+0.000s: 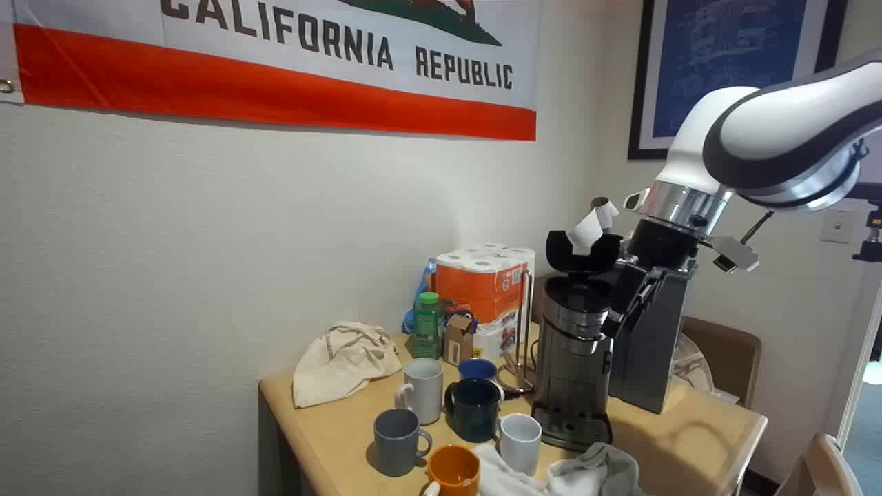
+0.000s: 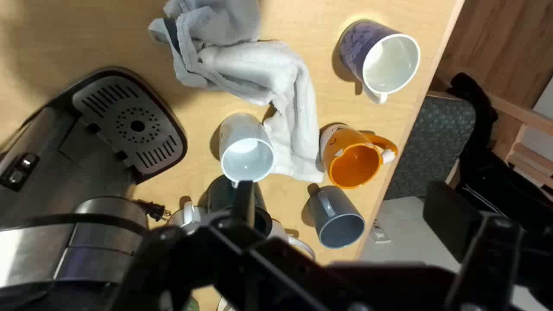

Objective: Close the coffeemaker

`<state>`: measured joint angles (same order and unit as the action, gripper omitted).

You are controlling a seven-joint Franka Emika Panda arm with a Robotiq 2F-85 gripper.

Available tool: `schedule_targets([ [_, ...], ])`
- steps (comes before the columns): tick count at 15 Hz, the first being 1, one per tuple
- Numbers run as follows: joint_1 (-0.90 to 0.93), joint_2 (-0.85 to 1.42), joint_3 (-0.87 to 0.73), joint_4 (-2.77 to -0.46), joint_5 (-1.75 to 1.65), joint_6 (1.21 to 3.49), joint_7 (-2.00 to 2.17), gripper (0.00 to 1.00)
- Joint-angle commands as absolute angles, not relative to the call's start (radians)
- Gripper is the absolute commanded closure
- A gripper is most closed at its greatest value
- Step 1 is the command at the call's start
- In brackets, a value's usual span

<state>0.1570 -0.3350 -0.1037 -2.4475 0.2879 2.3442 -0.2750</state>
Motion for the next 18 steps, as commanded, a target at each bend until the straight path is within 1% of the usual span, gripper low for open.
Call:
schedule_targets([
  [1, 0.138, -0.334, -0.085, -2.446, 0.295, 2.341, -0.28, 0.0],
  [5, 0.114, -0.302, -0.079, -2.402, 0.23, 2.358, -0.288, 0.0],
  [9, 0.048, -0.267, -0.084, -2.292, 0.065, 2.387, -0.281, 0.0],
  [18, -0.061, -0.119, -0.108, -2.047, -0.069, 2.554, -0.229, 0.0],
])
